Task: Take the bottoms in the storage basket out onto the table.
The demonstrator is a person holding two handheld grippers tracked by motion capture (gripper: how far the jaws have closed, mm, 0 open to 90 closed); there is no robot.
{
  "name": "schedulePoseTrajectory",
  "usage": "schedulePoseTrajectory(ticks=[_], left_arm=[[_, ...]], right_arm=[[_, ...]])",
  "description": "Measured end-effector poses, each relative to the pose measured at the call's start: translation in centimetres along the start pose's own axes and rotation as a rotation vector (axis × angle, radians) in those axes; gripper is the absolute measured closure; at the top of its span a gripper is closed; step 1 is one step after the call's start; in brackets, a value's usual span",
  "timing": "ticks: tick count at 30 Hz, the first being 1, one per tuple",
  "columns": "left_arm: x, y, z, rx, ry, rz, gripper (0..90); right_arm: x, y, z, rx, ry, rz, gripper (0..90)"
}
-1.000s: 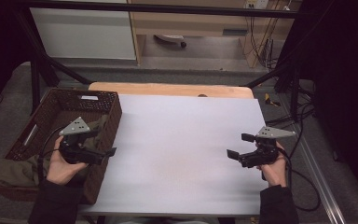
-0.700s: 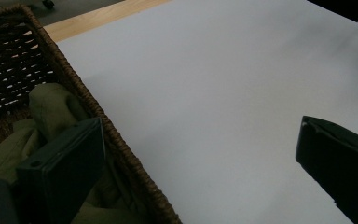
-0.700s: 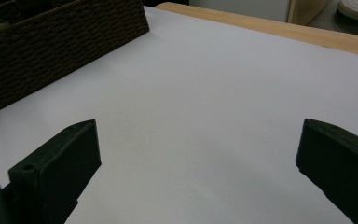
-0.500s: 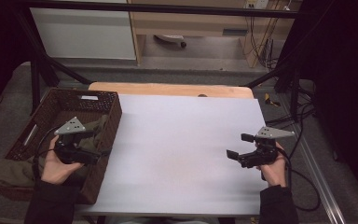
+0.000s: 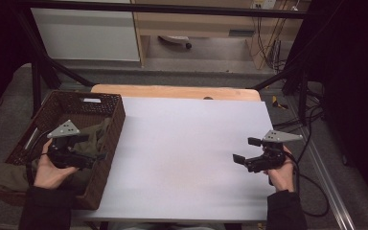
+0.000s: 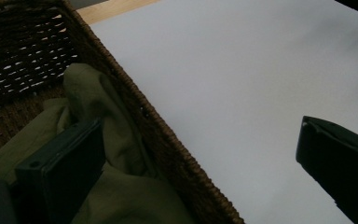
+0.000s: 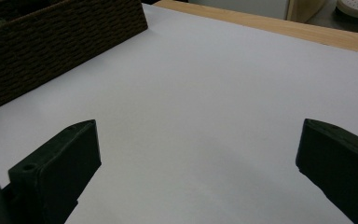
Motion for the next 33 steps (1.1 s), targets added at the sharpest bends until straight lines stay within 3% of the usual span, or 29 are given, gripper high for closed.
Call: schedulePoseTrajectory(ticks=[14,23,33], left_arm=[[1.0,1.2,1.4,-0.057,0.034,0.016,0.9],[1.7,1.6,2.3,-0.068,0.070,0.024,1.0],[2.7,1.0,3.2,-0.119,0.099,0.093,1.1]], right_arm=[[0.0,0.0,0.0,0.004,0.003,0.004,0.5],[0.0,0.0,0.0,0.002,0.005,0.007,0.4],[0.0,0.0,0.0,0.004,0.005,0.008,0.4]])
Point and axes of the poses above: each handheld gripper's, and its own axes: y roughly backward along the jaws, x roughly out of its underside, z roughly to its left, the point moved 2 cm from there along -y, roughly forward along the jaws, and after that the axes turned 15 degrees about x, right-handed, at the moved point
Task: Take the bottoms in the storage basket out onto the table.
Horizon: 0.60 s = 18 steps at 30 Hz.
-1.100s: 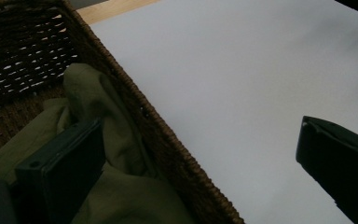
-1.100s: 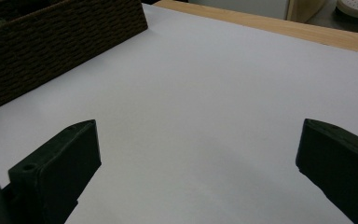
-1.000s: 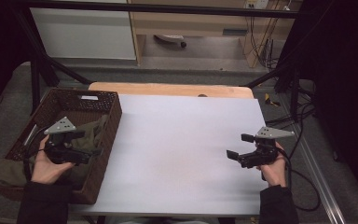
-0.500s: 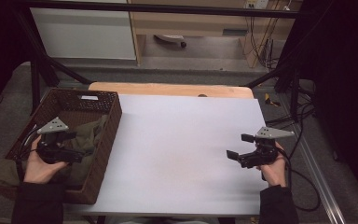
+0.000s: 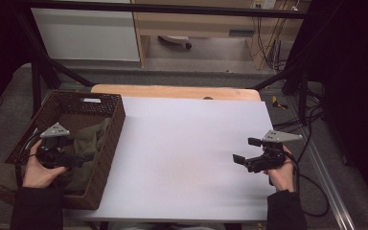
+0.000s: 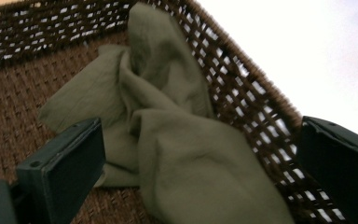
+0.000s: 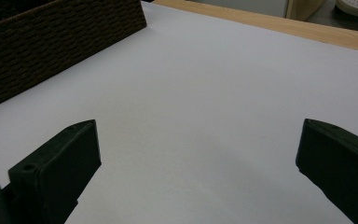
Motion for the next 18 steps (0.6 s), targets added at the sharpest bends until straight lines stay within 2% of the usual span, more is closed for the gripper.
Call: schedulePoseTrajectory(ticks=[2,10,18], left_arm=[[0.2,-0.2,0.2,-0.014,0.008,0.019,1.1],[0.7,-1.1,0.3,-0.004,0.024,0.103,1.9],[1.1,-1.8,0.4,0.000,0.047,0.160,2.6]], right_arm=[[0.0,0.0,0.0,0.000,0.002,0.000,0.4],[0.0,0.0,0.0,0.001,0.002,0.000,0.4],[0.0,0.0,0.0,0.000,0.001,0.000,0.5]])
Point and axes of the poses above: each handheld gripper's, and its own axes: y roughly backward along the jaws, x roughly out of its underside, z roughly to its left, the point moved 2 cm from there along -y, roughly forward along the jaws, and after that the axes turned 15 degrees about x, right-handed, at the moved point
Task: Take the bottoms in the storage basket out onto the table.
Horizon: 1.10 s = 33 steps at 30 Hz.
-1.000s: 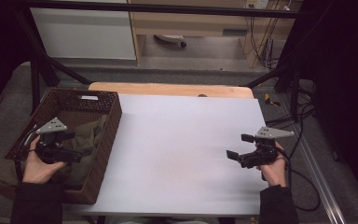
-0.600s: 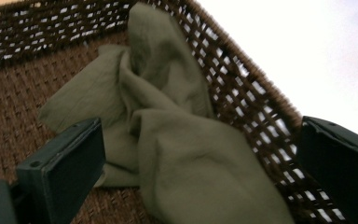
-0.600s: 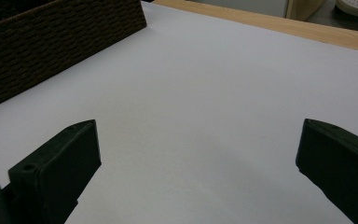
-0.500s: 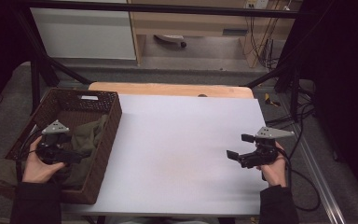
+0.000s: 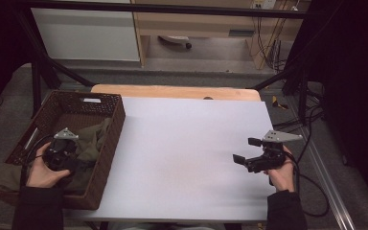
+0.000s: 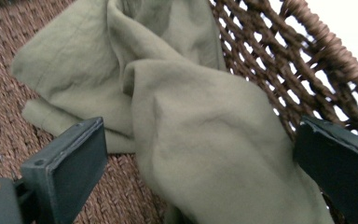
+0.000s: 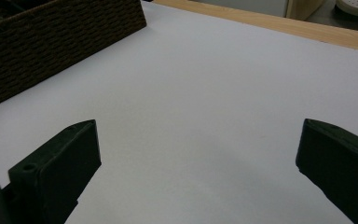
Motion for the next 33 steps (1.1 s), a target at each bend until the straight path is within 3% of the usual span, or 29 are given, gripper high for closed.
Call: schedulePoseTrajectory(ticks=[24,33], left_arm=[[0.6,-1.8,0.2,-0.010,0.027,0.169,7.9],[0.8,-2.4,0.4,0.028,0.054,0.225,19.8]], right_arm=[[0.0,0.0,0.0,0.000,0.000,0.005,0.5],[0.0,0.0,0.0,0.000,0.001,0.002,0.4]])
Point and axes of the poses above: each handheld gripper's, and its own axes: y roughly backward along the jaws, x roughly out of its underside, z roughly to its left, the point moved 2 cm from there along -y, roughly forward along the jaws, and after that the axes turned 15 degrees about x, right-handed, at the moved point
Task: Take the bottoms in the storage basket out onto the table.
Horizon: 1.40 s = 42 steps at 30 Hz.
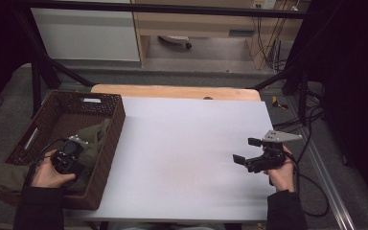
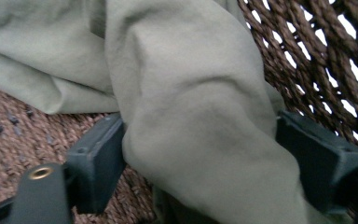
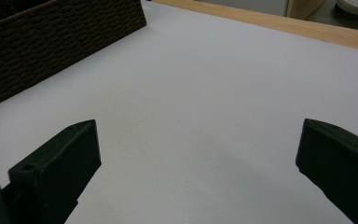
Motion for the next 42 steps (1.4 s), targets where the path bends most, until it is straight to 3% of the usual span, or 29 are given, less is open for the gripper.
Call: schedulePoseTrajectory(ticks=[9,20,26,42], left_arm=[[0.1,-0.5,0.3,0.022,0.034,0.049,30.4],[0.2,-1.1,0.4,0.053,0.058,0.096,51.4],[0.2,-1.2,0.4,0.057,0.078,0.098,61.1],[0.0,-0.5,0.1,0.027,0.056,0.065,74.2]], right_arm=[[0.0,0.0,0.0,0.001,-0.002,0.001,0.4],[0.0,-0.2,0.0,-0.005,-0.004,0.003,0.5],[0.1,-0.2,0.0,-0.007,-0.004,0.004,0.5],[0.1,-0.2,0.0,-0.013,-0.007,0.000,0.5]])
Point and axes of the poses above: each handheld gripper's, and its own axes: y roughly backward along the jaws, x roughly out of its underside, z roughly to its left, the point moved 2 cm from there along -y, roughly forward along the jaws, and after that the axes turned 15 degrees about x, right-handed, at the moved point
